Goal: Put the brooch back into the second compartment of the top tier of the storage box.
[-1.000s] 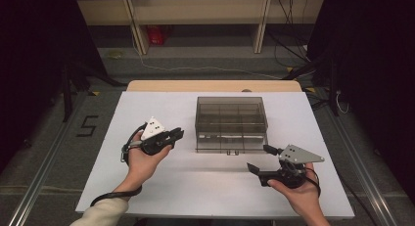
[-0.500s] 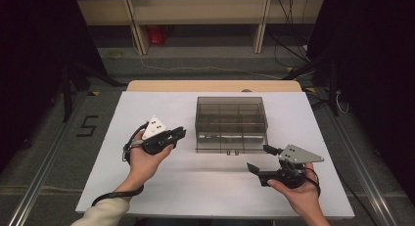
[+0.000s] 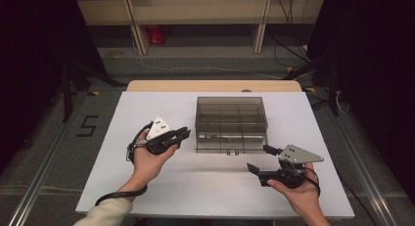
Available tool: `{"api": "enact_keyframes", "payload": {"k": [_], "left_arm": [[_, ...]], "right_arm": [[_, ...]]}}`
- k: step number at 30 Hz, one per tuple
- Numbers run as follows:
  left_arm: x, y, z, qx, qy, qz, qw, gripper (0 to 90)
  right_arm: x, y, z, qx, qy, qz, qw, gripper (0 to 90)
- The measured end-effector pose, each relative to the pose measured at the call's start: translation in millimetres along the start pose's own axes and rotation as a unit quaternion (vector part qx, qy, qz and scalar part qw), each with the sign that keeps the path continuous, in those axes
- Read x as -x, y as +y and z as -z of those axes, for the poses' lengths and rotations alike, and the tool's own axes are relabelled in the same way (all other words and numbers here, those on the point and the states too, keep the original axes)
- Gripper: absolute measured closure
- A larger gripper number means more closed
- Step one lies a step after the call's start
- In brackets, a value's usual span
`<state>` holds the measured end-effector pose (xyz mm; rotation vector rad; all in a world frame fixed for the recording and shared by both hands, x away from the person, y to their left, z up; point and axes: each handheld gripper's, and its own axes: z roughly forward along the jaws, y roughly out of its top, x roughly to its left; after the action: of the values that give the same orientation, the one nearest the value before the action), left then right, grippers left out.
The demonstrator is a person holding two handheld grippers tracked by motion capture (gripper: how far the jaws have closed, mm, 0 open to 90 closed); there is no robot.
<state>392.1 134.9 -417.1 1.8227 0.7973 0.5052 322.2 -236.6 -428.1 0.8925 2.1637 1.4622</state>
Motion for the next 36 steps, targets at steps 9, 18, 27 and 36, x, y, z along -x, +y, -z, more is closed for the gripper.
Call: {"api": "enact_keyframes", "payload": {"k": [9, 18, 27, 36], "left_arm": [[5.1, 4.2, -4.2, 0.002, -0.006, -0.001, 1.0, 80.5], [10.1, 7.0, -9.6, -0.001, -0.012, -0.006, 0.9999, 80.5], [15.5, 9.5, -16.2, -0.003, -0.019, -0.008, 0.9998, 80.5], [21.1, 13.5, -21.5, -0.002, -0.026, -0.01, 0.9996, 80.5]], "right_arm": [[0.1, 0.1, 0.1, 0.0, -0.001, 0.0, 1.0, 17.0], [0.1, 0.1, 0.4, 0.0, -0.001, 0.0, 1.0, 17.0], [0.4, 0.1, 0.4, 0.0, 0.0, 0.0, 1.0, 17.0], [0.3, 0.0, 0.3, 0.0, 0.0, 0.0, 1.0, 17.0]]}}
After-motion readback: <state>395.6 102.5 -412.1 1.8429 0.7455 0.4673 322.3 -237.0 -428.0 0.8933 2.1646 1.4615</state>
